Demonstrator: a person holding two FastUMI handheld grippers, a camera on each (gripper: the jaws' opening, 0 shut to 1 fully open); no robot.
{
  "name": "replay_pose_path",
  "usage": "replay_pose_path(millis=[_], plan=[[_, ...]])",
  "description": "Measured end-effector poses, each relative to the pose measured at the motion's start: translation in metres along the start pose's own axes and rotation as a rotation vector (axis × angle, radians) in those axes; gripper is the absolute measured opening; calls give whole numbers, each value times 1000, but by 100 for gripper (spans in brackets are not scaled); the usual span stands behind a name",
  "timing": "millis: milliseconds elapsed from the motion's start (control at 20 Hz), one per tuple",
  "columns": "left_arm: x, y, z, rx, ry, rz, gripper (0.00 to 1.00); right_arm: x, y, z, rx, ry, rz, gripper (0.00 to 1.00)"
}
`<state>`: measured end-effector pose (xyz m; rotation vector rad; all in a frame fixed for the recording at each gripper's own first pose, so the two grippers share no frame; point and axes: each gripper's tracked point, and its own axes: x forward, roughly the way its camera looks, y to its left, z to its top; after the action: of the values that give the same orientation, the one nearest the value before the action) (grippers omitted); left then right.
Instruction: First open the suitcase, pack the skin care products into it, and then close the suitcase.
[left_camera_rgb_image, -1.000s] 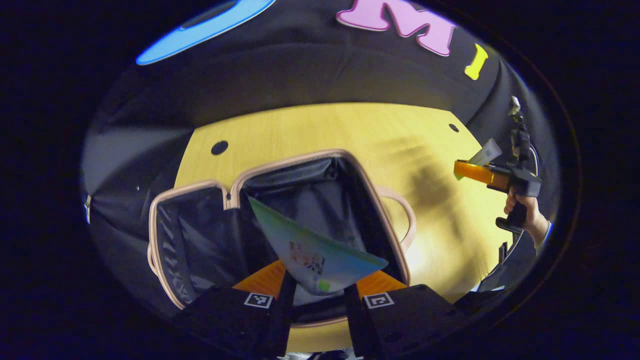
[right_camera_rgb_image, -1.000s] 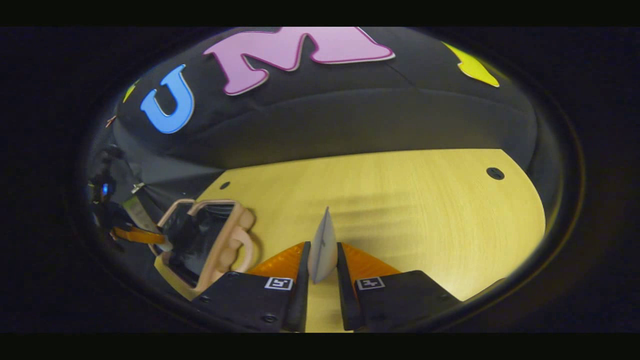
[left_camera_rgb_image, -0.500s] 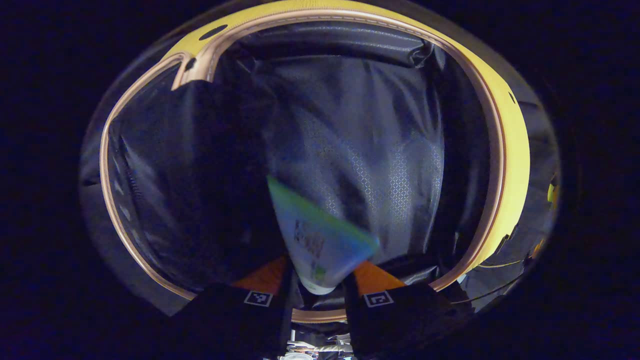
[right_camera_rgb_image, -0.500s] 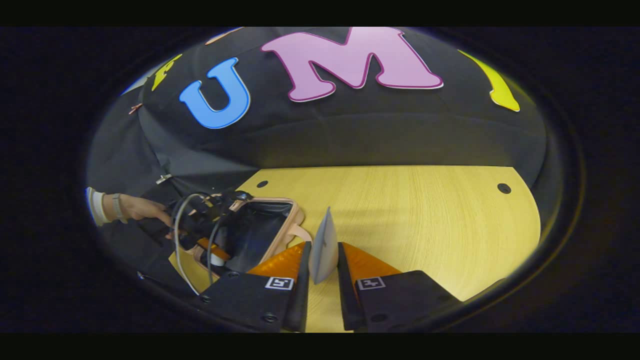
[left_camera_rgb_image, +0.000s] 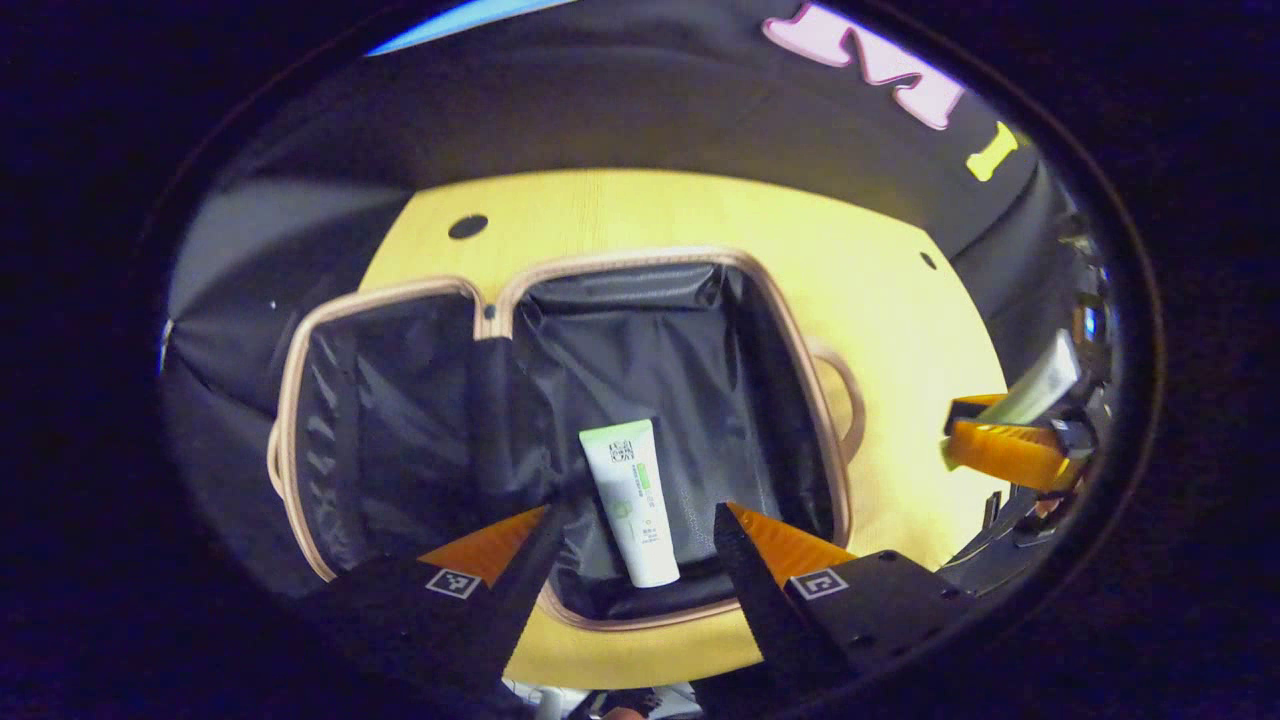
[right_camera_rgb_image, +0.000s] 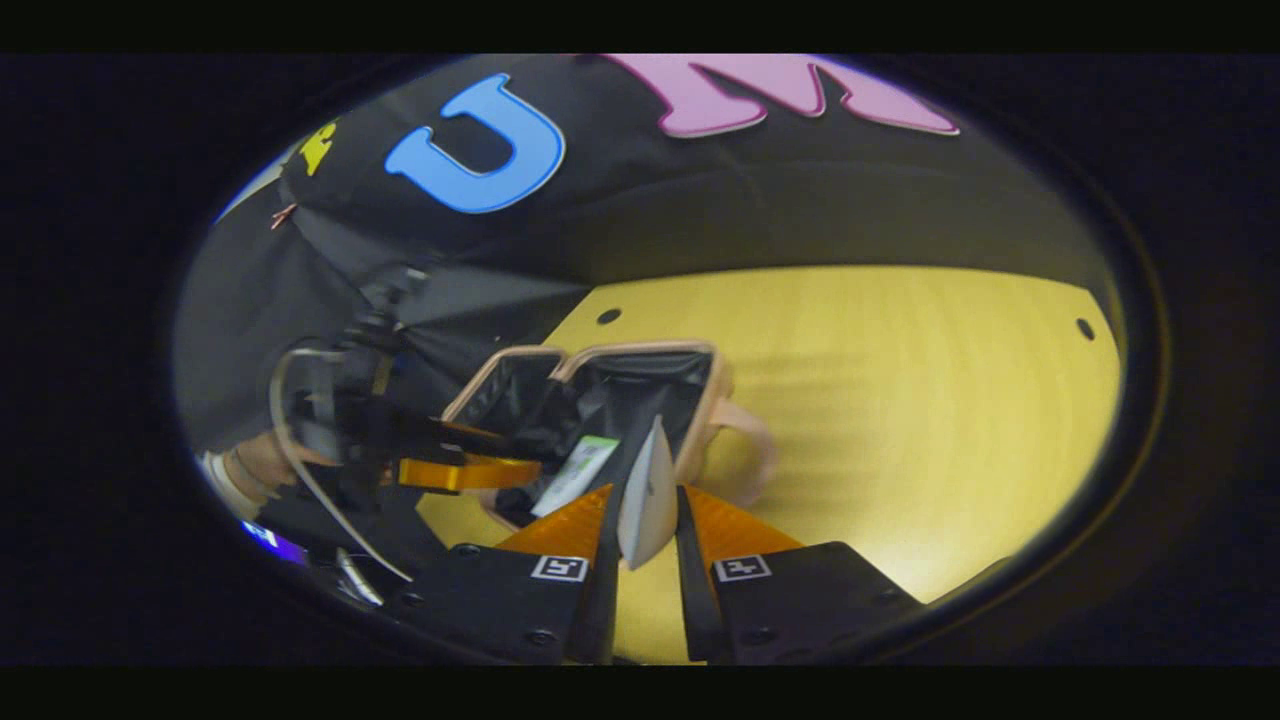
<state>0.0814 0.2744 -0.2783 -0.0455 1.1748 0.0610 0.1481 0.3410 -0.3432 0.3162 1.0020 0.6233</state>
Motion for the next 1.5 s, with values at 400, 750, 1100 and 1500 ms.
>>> replay_pose_path(millis=[400,750,1100,1500], plan=[[-89,106,-103,-206,-60,135,96,122,16,-97,192,545,-124,22],[-115,180,-134,-381,-122,215,96,115,38,-98,373,541,-149,63],[-104,264,-79,-454,-226,263,96,48,64,-63,184,356,-8,97],[-10,380,-55,-521,-35,377,96,-50,17,-61,152,188,-76,97]])
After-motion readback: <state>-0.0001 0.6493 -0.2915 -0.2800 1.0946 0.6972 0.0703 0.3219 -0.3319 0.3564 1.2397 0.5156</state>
